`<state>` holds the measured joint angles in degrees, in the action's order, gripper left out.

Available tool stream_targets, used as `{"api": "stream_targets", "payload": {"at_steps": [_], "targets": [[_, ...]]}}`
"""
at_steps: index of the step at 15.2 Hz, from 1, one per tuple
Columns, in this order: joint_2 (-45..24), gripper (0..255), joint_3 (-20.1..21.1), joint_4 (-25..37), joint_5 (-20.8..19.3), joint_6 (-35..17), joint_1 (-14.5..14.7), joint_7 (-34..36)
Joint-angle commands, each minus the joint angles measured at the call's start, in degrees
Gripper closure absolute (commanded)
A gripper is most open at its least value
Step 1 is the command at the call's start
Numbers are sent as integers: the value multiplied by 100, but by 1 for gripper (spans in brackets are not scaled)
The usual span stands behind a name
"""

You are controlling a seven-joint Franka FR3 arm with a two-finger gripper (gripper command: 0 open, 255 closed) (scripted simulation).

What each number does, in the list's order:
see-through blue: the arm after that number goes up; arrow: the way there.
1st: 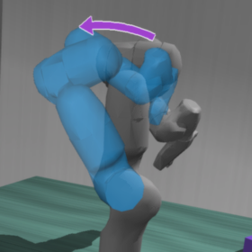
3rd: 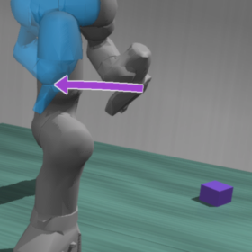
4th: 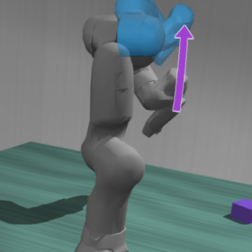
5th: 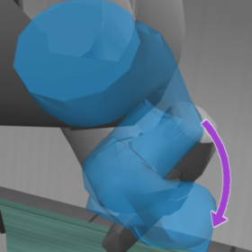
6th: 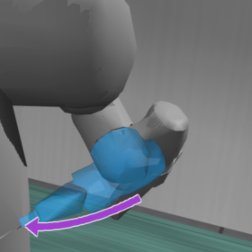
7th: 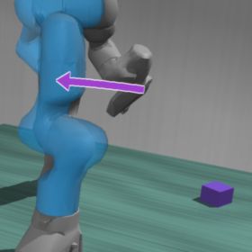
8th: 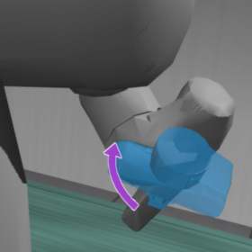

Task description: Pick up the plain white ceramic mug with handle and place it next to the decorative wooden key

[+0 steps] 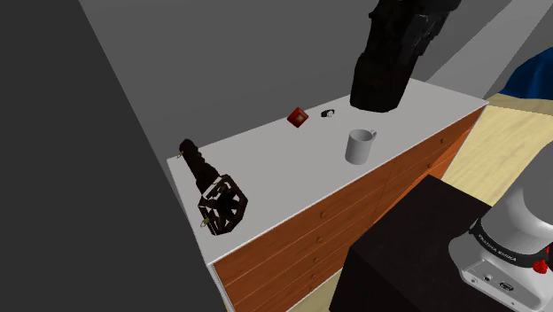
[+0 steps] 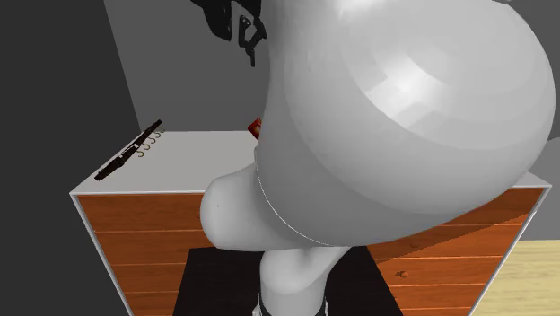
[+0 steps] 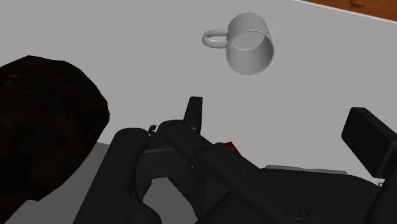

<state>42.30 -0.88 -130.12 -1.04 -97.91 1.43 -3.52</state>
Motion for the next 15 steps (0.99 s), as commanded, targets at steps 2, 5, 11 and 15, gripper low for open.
{"api": "stream_targets", "payload": {"at_steps": [2,5,11,15], "targets": [[-128,0,23,-65,3,-96,15,9],[-534,0,92,-238,12,-383,58,35],[-1450,0,227,-478,19,-955,144,93],[-2131,0,315,-558,13,-1325,196,137]]}}
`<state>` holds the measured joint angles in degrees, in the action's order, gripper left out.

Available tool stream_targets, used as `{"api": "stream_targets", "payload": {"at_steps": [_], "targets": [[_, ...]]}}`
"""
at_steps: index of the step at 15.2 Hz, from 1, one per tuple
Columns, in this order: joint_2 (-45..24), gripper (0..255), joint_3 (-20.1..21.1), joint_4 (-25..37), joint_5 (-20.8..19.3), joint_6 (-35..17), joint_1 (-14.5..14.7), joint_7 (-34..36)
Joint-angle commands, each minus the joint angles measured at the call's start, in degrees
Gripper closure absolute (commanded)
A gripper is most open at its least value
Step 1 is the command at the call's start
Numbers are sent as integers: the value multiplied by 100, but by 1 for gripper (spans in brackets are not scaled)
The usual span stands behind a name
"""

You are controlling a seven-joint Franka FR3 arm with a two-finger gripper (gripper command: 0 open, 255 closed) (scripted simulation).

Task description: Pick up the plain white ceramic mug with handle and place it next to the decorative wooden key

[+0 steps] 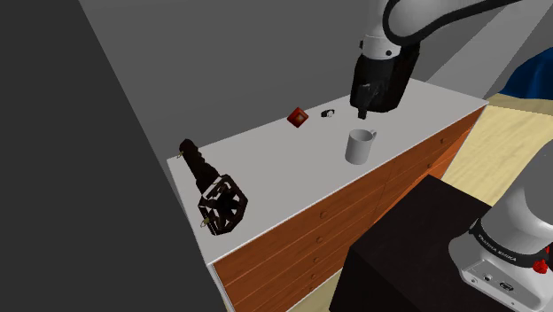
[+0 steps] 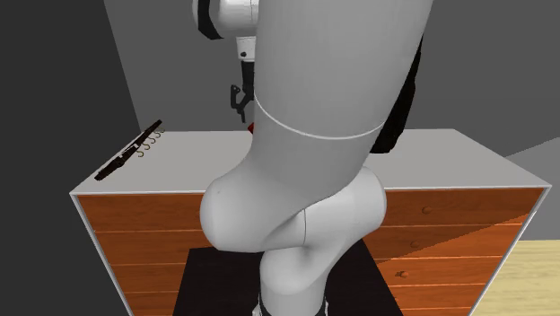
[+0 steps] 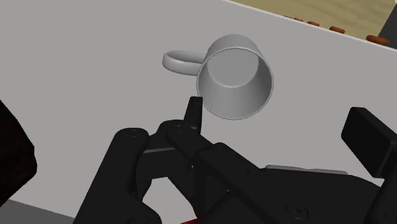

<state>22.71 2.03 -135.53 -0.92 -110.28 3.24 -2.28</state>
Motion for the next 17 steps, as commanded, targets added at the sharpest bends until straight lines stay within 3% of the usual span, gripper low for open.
{"api": "stream_targets", "payload": {"at_steps": [1,6,14,17], "targets": [[-350,0,46,-26,-4,-179,28,25],[-1282,0,149,-12,-37,-607,90,91],[-1550,0,150,-406,-66,-1248,82,112],[-1550,0,150,-406,-66,-1248,82,112]]}}
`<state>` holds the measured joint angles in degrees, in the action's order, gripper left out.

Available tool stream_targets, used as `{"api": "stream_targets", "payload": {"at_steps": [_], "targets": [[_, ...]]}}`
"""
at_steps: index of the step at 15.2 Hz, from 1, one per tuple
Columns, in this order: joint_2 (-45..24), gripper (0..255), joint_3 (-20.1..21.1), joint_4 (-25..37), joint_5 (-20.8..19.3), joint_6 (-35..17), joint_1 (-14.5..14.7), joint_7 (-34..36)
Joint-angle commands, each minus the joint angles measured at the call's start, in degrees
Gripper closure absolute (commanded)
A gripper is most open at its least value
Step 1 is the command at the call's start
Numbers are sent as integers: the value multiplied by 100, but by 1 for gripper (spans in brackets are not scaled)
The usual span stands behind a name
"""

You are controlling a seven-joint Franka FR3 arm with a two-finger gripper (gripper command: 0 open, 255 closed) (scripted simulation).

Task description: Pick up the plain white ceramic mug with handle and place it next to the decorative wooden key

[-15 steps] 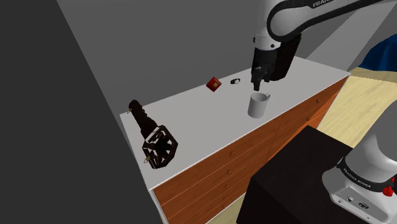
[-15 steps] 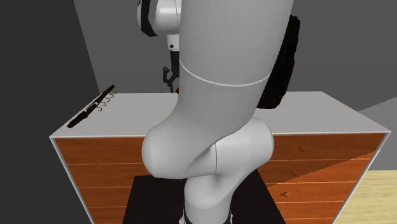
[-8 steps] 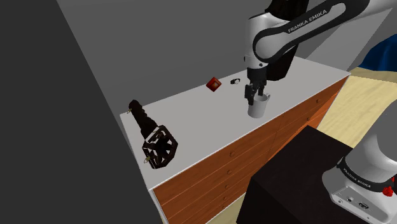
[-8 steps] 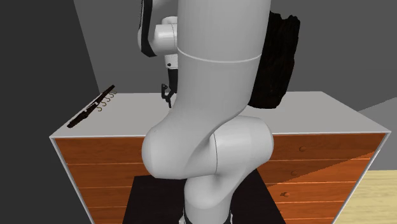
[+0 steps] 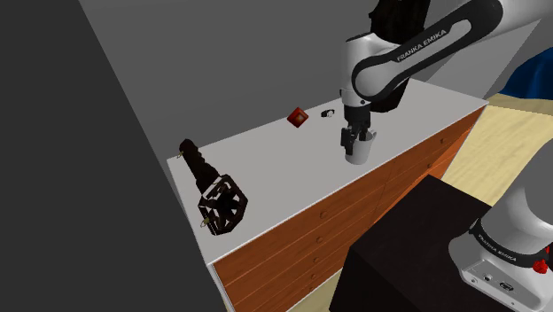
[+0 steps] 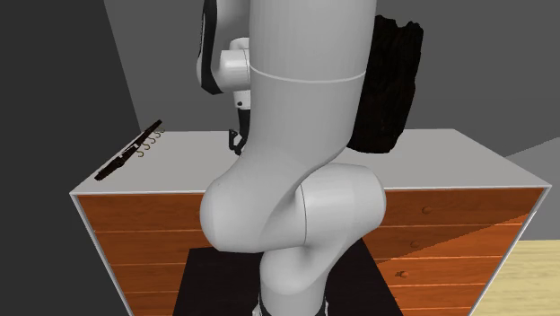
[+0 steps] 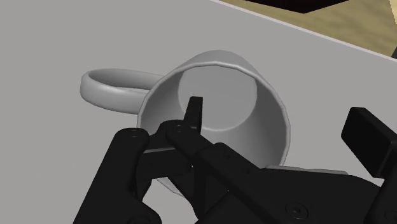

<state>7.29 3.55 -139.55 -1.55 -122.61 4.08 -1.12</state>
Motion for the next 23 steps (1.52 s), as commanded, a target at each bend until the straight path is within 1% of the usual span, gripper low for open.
{"api": "stream_targets", "payload": {"at_steps": [1,5,6,15,23], "targets": [[-8,0,-3,-5,-2,-15,-3,-3],[-7,0,-3,-5,-2,-14,-2,-3],[-7,255,-3,-5,-2,-14,-2,-3],[-8,255,-3,-5,-2,-15,-3,-3],[354,255,-9,293,29,643,2,-42]]}}
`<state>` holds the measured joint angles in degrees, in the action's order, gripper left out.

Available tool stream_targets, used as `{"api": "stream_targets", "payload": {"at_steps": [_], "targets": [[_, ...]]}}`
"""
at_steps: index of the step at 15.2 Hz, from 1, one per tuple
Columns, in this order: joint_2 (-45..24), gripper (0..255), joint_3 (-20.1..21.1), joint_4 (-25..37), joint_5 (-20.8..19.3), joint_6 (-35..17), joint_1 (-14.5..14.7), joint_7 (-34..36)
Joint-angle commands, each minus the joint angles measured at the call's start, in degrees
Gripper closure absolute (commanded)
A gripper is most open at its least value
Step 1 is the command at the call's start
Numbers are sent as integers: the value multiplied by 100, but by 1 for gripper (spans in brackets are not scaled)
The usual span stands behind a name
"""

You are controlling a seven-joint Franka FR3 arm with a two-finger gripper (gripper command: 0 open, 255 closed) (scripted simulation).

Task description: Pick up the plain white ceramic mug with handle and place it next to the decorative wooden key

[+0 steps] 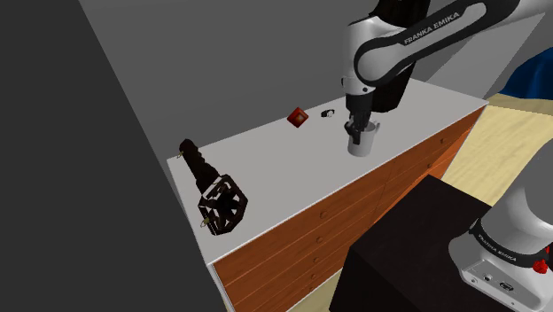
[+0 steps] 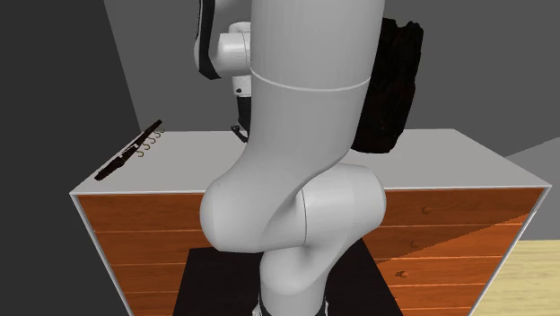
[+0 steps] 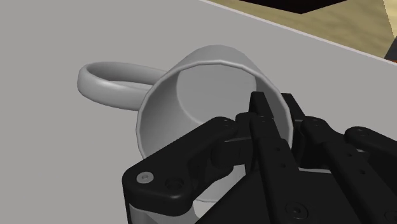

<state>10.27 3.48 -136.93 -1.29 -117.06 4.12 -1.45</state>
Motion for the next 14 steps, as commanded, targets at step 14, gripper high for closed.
{"api": "stream_targets", "payload": {"at_steps": [14], "targets": [[476,255,-16,736,32,1213,2,-57]]}}
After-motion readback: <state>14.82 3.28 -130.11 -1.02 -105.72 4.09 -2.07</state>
